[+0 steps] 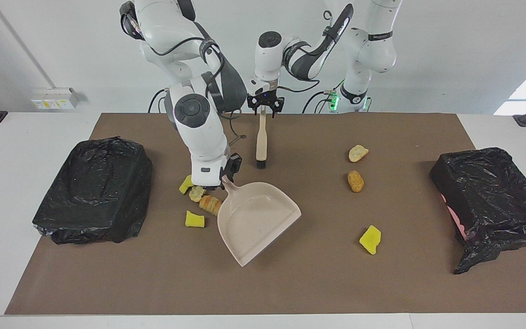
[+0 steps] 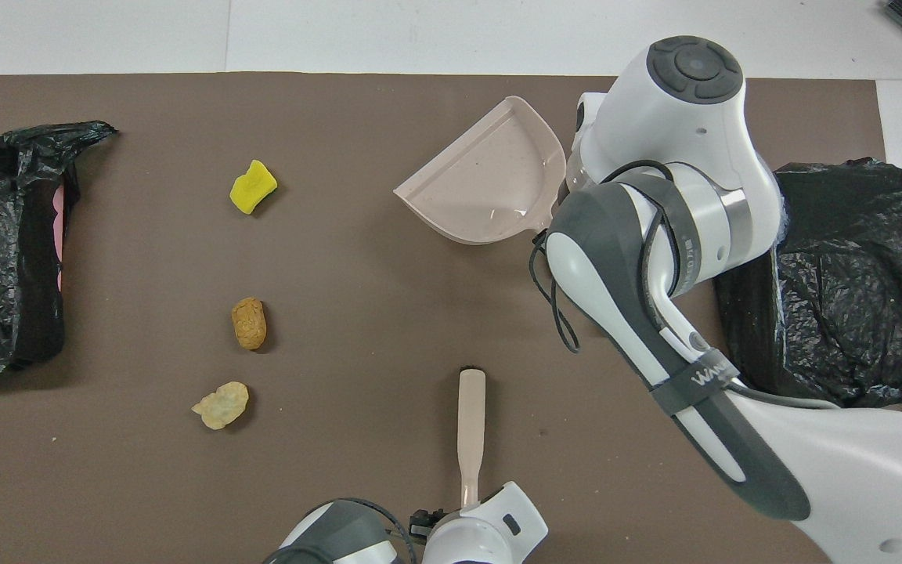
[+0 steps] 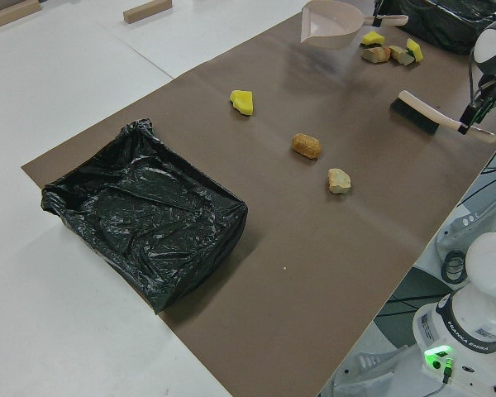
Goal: Sweep and dump trash in bin
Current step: 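Lift the dustpan with the right gripper while the left gripper grasps the brush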
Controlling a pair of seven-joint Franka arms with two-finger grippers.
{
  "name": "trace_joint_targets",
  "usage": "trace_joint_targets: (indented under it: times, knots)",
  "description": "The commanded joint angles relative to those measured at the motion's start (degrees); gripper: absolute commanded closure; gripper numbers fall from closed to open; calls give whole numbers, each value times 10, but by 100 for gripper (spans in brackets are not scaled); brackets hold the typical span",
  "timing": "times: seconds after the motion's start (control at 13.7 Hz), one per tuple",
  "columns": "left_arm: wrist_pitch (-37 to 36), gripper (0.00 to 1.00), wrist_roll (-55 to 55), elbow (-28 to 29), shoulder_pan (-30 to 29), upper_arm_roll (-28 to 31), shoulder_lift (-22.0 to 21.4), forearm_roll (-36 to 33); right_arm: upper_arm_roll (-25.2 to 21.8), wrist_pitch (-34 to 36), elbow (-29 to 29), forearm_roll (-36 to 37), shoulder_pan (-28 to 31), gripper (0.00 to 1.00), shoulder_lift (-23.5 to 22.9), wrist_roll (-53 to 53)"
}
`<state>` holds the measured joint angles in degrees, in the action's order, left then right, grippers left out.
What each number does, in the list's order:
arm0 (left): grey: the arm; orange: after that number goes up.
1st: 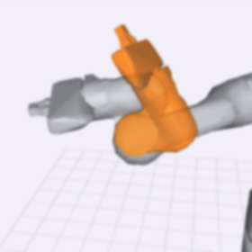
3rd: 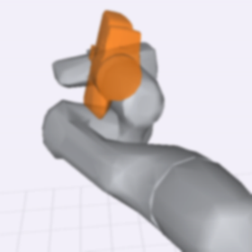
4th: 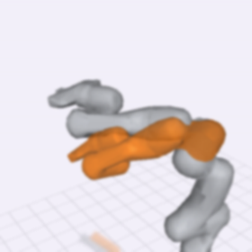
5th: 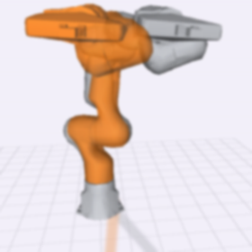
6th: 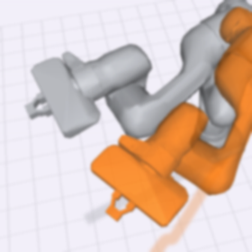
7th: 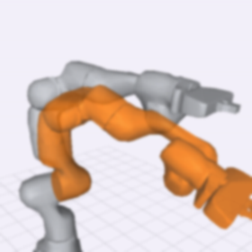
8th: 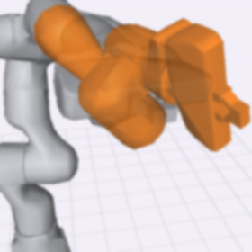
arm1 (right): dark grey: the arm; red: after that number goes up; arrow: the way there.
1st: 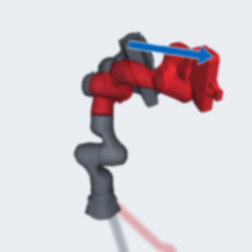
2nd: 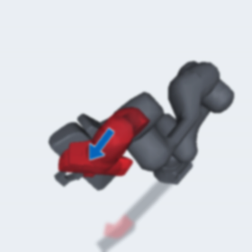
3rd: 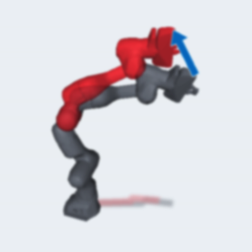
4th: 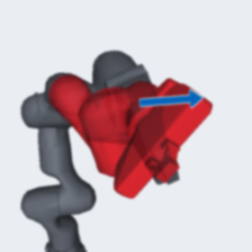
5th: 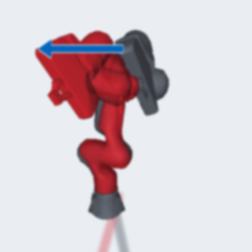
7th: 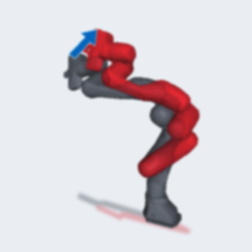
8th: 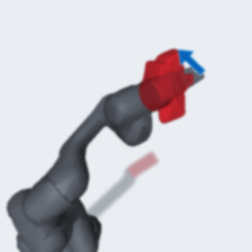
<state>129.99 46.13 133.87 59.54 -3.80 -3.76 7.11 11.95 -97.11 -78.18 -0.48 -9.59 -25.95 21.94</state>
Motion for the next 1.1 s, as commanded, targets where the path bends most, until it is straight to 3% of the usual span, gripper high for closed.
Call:
trace_joint_targets:
  times: [0.0, 0.22, 0.59, 0.73, 0.8, 1.02]
  knots:
    - [4, 28, -8, -2, 15, 11, 23, 16, 8, 16, -28, 37, 4, 100, 20, 52]
    - [-3, 36, 2, -19, 16, 12, 36, 16, 8, 17, -45, 39, 4, 100, 30, 89]
    - [-17, 59, 8, -28, 16, 13, 36, 15, 7, 22, -55, 44, 4, 100, 34, 115]
    - [-39, 78, 10, -35, 16, 14, 37, 11, 8, 22, -65, 47, 3, 100, 38, 115]
    - [-47, 100, 10, -38, 12, 15, 34, 6, 8, 21, -73, 49, -2, 100, 41, 115]
    - [-102, 100, 9, -51, -15, 20, 8, -14, 8, 22, -87, 51, -5, 100, 47, 115]
